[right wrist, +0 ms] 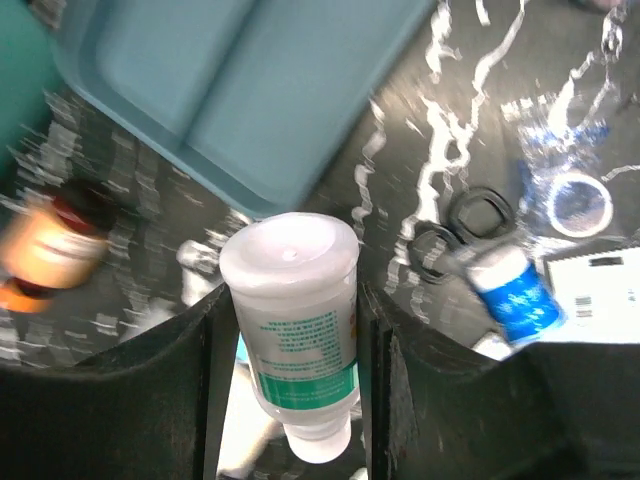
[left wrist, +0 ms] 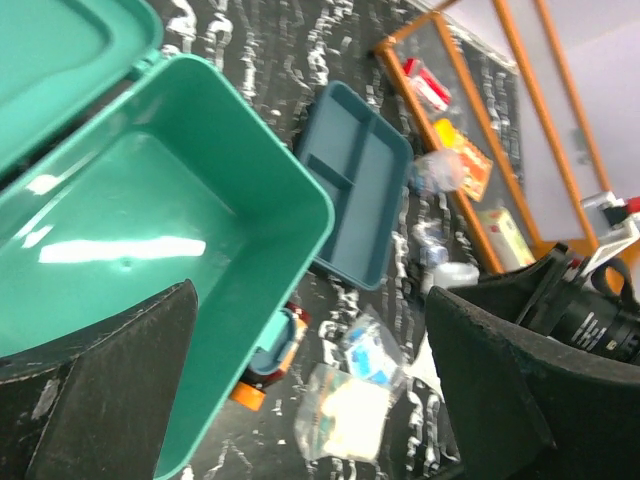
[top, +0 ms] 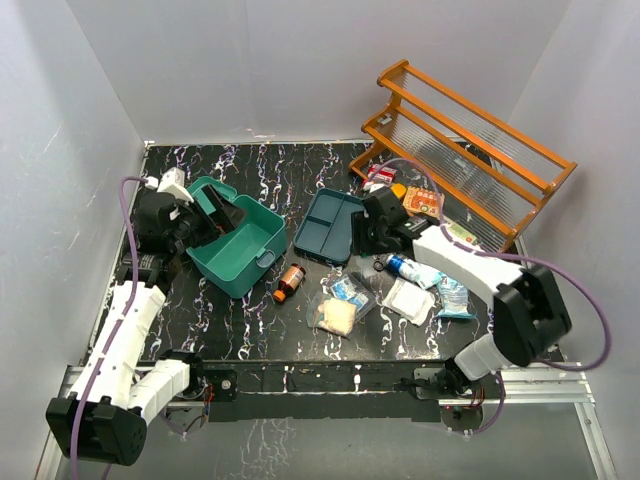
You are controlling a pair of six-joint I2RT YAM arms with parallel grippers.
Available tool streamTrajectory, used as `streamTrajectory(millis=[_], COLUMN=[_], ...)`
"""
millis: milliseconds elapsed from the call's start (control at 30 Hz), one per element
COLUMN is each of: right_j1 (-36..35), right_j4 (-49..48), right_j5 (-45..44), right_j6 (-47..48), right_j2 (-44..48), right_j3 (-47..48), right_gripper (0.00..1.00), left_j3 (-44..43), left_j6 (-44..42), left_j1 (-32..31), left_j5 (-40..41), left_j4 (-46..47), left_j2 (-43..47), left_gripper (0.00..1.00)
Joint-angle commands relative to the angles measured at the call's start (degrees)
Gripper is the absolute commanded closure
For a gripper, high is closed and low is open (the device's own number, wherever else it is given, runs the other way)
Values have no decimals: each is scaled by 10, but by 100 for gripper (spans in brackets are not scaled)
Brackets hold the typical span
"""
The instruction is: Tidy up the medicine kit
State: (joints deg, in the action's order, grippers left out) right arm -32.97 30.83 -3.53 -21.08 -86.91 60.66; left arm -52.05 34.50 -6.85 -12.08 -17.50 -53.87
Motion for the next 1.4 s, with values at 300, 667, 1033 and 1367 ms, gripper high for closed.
streamTrajectory(millis=[300,667,1033,1367], right_j1=[-3,-33,-54,-58], right_j4=[-151,-183,-232,-229], right_j5=[12,82,123,126], right_j6=[-649,-876,-951,-944], right_j2=[83,23,9,19], right_j3=[35,54,35,25], right_gripper=[63,58,58,53], left_j3=[96,102,107,111], left_j6=[109,24,10,23], left_j1=[-57,-258,-324,-325], left_j5=[-73,102,206,216], left_j4=[253,355,448,442], left_j2=[26,-59,-124,-123], left_gripper=[7,9,20,57])
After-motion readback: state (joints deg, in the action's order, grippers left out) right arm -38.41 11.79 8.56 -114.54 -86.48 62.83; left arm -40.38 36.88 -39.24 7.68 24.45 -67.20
